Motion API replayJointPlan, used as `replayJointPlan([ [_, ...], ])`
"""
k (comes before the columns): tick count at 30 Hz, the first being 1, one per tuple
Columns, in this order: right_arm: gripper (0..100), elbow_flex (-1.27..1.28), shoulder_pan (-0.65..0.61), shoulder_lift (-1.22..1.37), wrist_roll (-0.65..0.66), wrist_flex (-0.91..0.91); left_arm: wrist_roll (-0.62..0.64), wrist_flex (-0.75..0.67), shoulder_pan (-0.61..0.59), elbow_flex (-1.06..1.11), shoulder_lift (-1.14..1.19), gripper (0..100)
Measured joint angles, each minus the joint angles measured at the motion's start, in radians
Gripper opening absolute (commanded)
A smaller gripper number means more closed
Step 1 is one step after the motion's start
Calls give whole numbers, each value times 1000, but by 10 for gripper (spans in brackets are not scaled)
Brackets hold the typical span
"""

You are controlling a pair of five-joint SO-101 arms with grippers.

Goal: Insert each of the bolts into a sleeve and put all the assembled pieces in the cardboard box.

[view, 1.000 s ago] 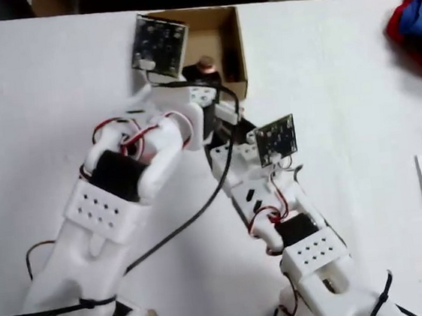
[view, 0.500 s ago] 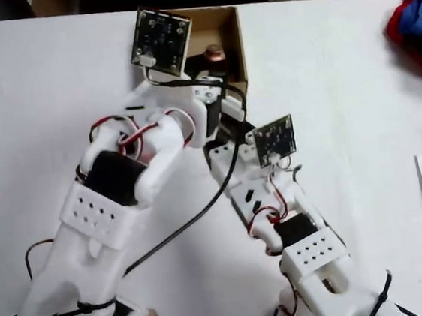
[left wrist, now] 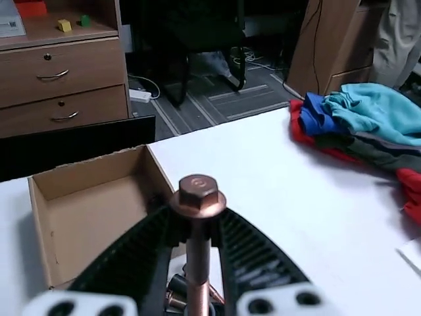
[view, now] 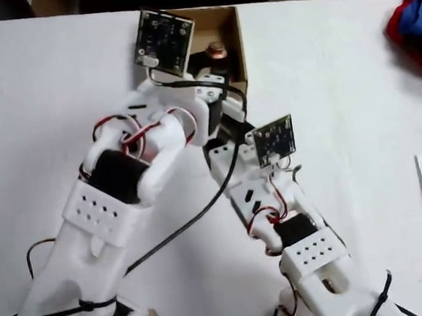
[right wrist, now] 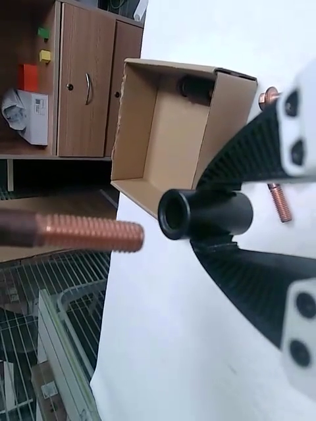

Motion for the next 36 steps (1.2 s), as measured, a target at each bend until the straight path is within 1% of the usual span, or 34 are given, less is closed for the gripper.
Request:
replayJointPlan([
  [6,22,0,0,0,0,0,-15,0,0,0,3,25],
  [10,22,0,-6,0,0,0,-15,-2,0,0,51,25],
  [15,22,0,-51,0,66,0,-15,-2,2,0,61,25],
  [36,22,0,-28,0,74,0,-15,-2,2,2,66,25],
])
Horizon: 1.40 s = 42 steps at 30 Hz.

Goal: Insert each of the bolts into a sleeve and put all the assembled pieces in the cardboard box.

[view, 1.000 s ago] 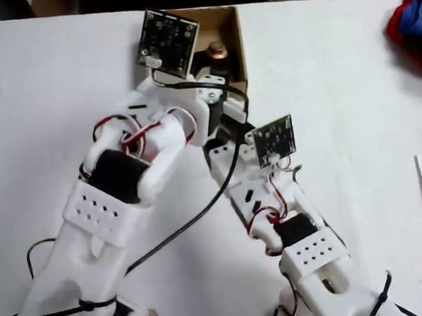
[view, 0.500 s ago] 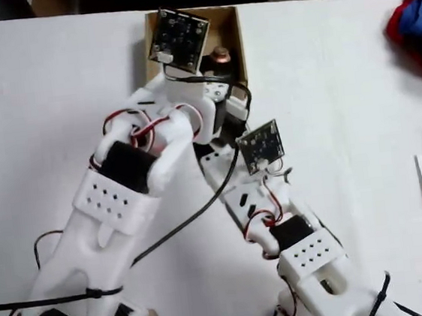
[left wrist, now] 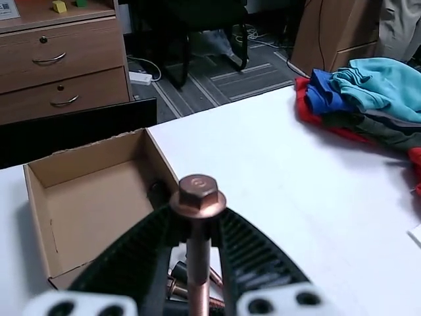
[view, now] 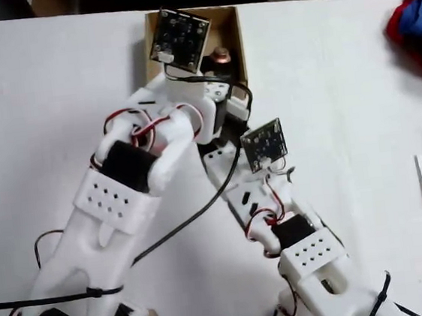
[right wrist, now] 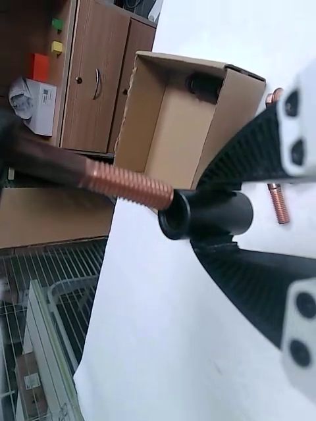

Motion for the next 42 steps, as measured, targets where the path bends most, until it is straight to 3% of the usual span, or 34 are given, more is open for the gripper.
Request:
replayJointPlan([
  [18,22,2,0,2,3,2,0,-9,-41,77,-2,25],
  [31,22,-52,69,5,5,5,2,-12,-35,169,-5,28],
  [33,22,-60,69,5,5,9,2,-12,-35,169,-5,55],
  [38,22,-60,74,8,5,9,0,-12,-41,169,-5,257],
  [42,22,-68,100,8,5,9,-2,-12,-49,170,-5,234],
])
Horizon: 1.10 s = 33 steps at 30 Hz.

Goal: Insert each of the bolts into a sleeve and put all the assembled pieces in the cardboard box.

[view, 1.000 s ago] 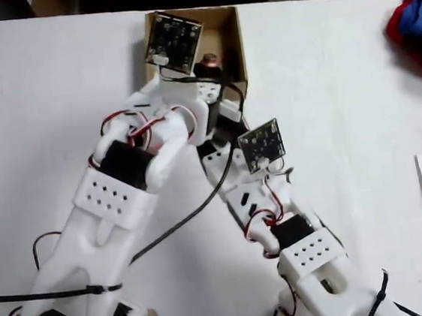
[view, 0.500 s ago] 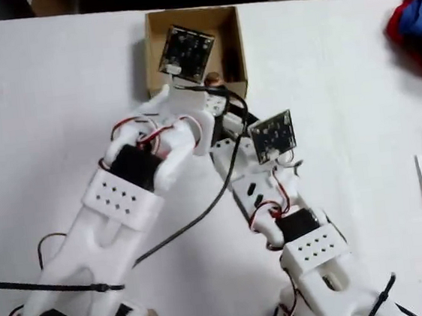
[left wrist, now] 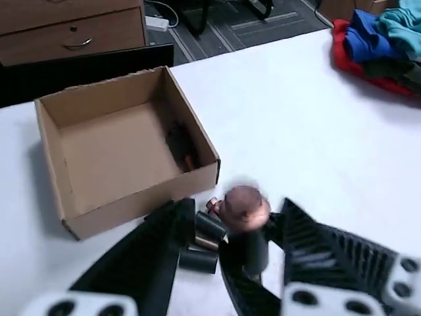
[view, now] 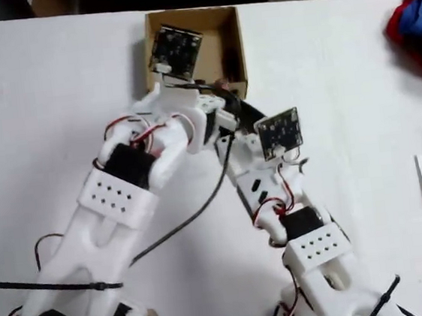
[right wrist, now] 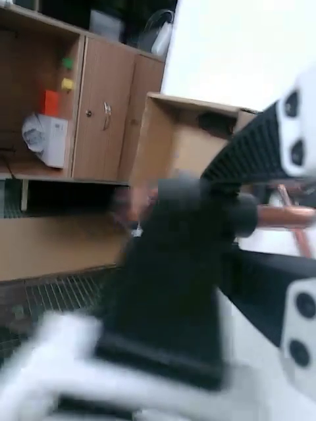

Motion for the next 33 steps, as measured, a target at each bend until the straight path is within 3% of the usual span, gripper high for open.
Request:
replayJointPlan([
  [12,22,-14,2,80,0,0,-5,0,0,-5,-43,230],
  [18,22,-190,25,388,0,18,-181,0,-41,-44,-120,229],
  [22,22,-414,91,603,0,198,-255,0,-170,-35,-163,229],
  [27,22,-818,169,799,0,557,-285,2,-356,143,-181,229],
  [33,22,-1386,173,1142,0,865,-282,-41,-402,388,-181,229],
])
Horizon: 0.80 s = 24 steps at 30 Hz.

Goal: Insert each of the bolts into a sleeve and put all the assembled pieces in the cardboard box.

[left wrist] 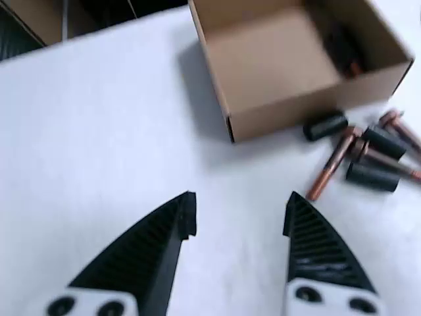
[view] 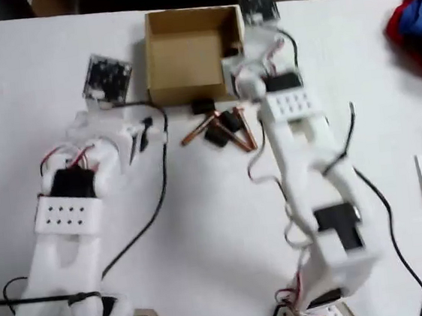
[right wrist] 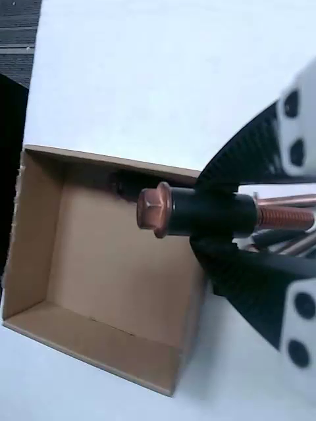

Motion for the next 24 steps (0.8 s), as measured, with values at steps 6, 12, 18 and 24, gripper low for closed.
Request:
replayJointPlan([
  [6,22,-643,3,433,-77,252,127,-244,-51,245,0,229],
  [12,22,-1206,-2,824,-109,301,153,-463,-117,408,0,229],
  [18,22,-1326,-55,987,-83,285,155,-539,-118,448,0,229],
  [24,22,-1333,-61,999,-81,238,155,-540,-118,451,0,229],
])
